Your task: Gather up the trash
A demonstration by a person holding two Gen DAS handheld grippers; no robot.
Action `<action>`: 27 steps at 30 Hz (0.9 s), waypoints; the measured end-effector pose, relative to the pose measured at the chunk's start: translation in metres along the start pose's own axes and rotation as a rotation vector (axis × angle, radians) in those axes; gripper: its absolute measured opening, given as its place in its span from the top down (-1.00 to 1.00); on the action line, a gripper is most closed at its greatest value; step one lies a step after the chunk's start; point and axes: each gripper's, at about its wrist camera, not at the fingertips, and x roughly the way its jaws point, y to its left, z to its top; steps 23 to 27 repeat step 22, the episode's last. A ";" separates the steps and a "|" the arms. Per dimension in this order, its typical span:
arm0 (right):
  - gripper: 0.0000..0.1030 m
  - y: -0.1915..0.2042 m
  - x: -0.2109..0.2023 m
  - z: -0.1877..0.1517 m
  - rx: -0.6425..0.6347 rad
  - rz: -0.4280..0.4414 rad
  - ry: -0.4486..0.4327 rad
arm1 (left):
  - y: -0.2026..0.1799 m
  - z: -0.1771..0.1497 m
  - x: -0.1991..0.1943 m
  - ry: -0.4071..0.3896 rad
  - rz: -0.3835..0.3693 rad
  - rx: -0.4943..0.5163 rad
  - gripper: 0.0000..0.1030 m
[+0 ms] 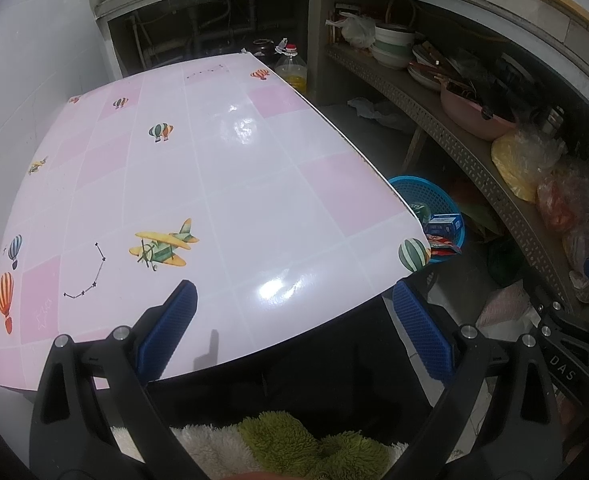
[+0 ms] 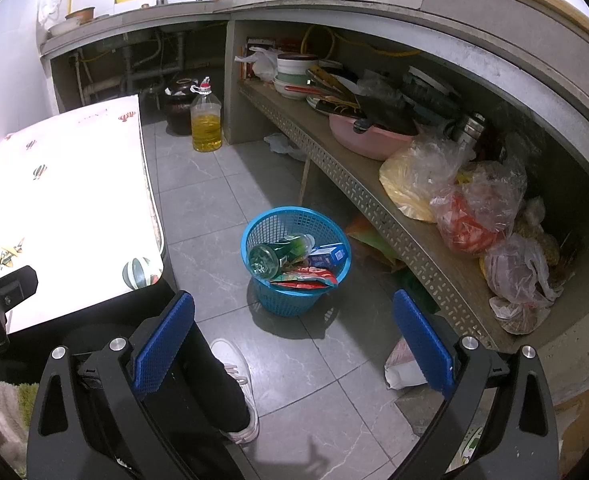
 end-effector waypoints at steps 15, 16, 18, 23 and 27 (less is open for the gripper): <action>-0.87 0.000 0.000 0.000 0.001 0.000 -0.001 | 0.000 -0.004 0.002 -0.002 0.001 -0.009 -0.83; -0.87 0.000 0.000 0.000 0.001 0.000 -0.001 | -0.001 -0.004 0.002 -0.001 0.001 -0.009 -0.83; -0.87 0.000 0.000 0.000 0.001 0.000 0.000 | -0.001 -0.005 0.003 0.001 0.001 -0.010 -0.83; -0.87 0.000 0.000 0.000 0.000 0.000 -0.001 | 0.001 -0.004 0.002 0.000 0.001 -0.012 -0.83; -0.87 0.000 0.000 0.000 0.000 0.000 -0.001 | 0.001 -0.004 0.002 0.000 0.001 -0.012 -0.83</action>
